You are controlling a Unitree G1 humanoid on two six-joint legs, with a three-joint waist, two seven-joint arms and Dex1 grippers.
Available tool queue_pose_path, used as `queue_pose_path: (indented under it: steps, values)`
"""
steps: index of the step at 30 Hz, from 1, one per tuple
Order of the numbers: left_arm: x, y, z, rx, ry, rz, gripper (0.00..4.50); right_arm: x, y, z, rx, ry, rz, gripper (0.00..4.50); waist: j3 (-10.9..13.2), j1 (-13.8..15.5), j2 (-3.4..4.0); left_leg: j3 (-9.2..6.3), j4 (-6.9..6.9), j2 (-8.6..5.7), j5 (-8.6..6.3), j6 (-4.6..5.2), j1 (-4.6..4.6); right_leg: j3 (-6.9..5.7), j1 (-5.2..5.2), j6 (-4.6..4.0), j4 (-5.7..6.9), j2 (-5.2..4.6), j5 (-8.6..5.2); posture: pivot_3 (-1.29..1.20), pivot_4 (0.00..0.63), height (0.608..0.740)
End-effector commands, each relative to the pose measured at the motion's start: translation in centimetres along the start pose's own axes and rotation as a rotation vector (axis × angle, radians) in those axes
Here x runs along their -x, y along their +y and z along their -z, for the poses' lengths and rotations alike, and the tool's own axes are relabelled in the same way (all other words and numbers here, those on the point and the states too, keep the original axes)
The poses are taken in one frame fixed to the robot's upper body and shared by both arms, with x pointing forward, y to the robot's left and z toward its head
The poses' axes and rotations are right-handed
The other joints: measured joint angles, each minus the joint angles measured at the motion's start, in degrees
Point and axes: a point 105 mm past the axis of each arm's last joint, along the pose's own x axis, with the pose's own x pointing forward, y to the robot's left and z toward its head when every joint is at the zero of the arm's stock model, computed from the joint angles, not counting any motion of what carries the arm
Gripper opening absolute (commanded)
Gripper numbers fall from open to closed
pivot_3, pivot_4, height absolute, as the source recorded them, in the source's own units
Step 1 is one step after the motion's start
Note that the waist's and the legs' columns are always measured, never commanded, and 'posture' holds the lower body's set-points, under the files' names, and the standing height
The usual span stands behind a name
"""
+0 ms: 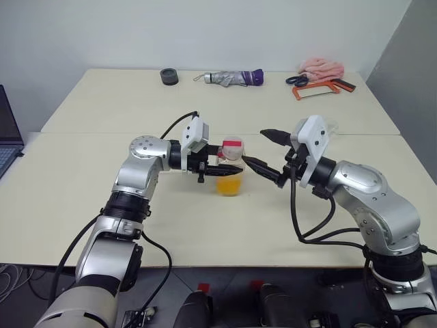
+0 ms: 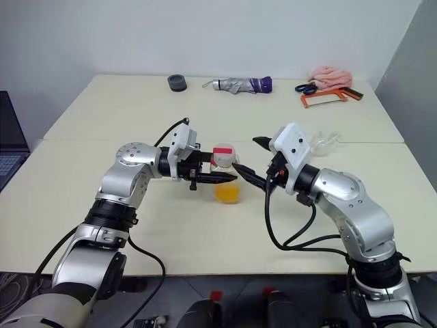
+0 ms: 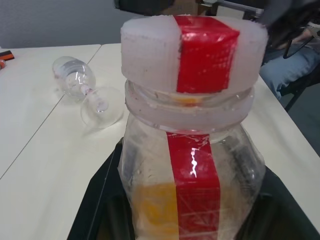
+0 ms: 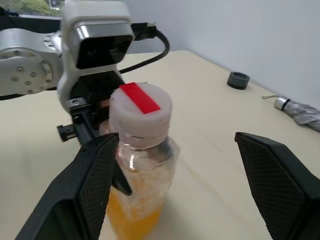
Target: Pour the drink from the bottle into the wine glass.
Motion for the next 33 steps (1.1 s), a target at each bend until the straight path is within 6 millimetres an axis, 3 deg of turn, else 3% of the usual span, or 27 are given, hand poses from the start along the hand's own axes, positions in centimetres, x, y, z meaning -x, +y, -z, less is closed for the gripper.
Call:
queue_pose_path:
  steps: [1, 13, 26, 29, 33]
  values:
    - [0.3, 0.3, -1.6, -0.067, -0.026, -0.002, 1.81, 0.2, 1.0, -1.9, 0.033, -0.062, -0.047, 3.95, 0.0, 0.0, 0.0, 0.0, 0.0, 0.0, 0.0, 0.0, 0.0, 0.0, 0.0, 0.0, 0.0, 0.0, 0.0, 0.0, 0.15, 0.74]
    - [0.1, 0.3, -1.9, -0.066, -0.034, 0.003, 1.81, -2.4, 1.0, -2.4, 0.029, -0.107, -0.013, 3.95, 0.0, -0.1, 0.0, -0.02, 0.0, 0.01, 0.01, -0.02, 0.0, -0.02, 0.0, 0.0, 0.0, 0.0, 0.0, 0.0, 0.15, 0.74]
    - [0.1, 0.0, -1.9, -0.066, -0.046, 0.004, 1.81, -1.5, 1.0, -3.1, -0.054, -0.142, -0.075, 3.95, 0.0, -0.1, 0.0, -0.02, 0.0, 0.01, 0.0, 0.0, 0.0, -0.01, 0.0, 0.0, 0.0, -0.02, 0.0, 0.0, 0.15, 0.74]
    - [0.1, -0.1, -1.9, -0.064, -0.048, 0.006, 1.81, -1.2, 0.8, -3.1, -0.069, -0.142, -0.079, 4.5, 0.0, -0.1, 0.0, -0.02, 0.0, 0.01, 0.0, 0.0, 0.0, -0.01, 0.0, 0.0, 0.0, -0.02, 0.0, 0.0, 0.15, 0.74]
    - [0.0, -0.3, -1.9, -0.063, -0.05, 0.01, 1.81, -0.9, 0.6, -2.7, -0.064, -0.109, -0.097, 4.5, 0.0, 0.0, 0.0, -0.02, 0.0, 0.01, 0.0, 0.0, 0.0, -0.01, 0.0, 0.0, 0.0, -0.02, 0.0, 0.0, 0.15, 0.74]
